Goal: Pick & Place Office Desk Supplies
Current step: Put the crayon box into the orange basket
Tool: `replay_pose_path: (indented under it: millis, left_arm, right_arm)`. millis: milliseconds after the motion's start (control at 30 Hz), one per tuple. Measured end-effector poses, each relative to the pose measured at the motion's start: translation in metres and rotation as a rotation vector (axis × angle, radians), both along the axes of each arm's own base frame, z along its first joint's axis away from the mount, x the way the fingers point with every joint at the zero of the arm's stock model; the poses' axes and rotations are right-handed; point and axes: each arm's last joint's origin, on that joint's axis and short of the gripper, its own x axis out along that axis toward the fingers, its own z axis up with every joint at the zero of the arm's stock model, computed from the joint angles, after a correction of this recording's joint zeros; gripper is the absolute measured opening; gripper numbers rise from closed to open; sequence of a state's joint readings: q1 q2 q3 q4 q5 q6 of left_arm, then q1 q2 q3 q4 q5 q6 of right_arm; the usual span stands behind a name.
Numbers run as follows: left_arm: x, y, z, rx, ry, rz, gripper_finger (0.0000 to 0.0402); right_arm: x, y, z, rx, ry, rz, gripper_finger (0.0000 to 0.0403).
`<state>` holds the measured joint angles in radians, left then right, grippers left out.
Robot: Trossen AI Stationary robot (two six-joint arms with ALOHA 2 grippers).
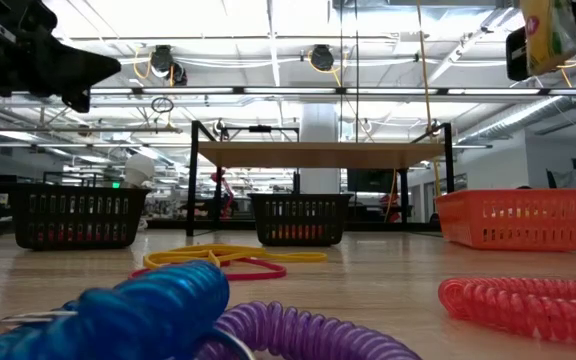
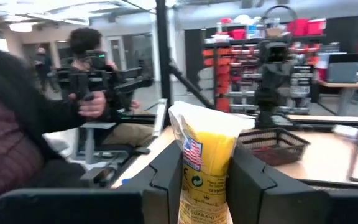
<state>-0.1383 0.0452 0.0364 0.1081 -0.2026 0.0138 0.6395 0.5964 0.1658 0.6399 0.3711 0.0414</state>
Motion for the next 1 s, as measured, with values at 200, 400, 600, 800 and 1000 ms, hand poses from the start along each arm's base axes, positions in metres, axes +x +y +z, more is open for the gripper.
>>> replay_pose_path:
  millis: [200, 400, 600, 800, 1000]
  left_arm:
    - [0.0, 0.001, -0.003, -0.035, 0.025, 0.043, 0.0021]
    - [0.0, 0.003, -0.003, -0.039, 0.025, 0.088, 0.0021]
    - [0.0, 0.003, -0.003, -0.047, 0.024, 0.091, 0.0021]
    - [0.0, 0.003, -0.003, -0.05, 0.025, 0.091, 0.0021]
    - [0.0, 0.003, -0.003, -0.049, 0.025, 0.091, 0.0021]
  right_arm:
    - [0.009, -0.003, 0.02, 0.012, 0.042, -0.07, 0.0084]
    - [0.027, -0.003, 0.046, -0.031, 0.327, -0.172, 0.0084]
    - [0.044, -0.01, 0.049, -0.083, 0.673, -0.352, 0.0084]
    - [0.058, -0.02, 0.021, -0.052, 0.953, -0.47, 0.0084]
    - [0.071, -0.02, -0.002, -0.027, 1.121, -0.454, 0.0084]
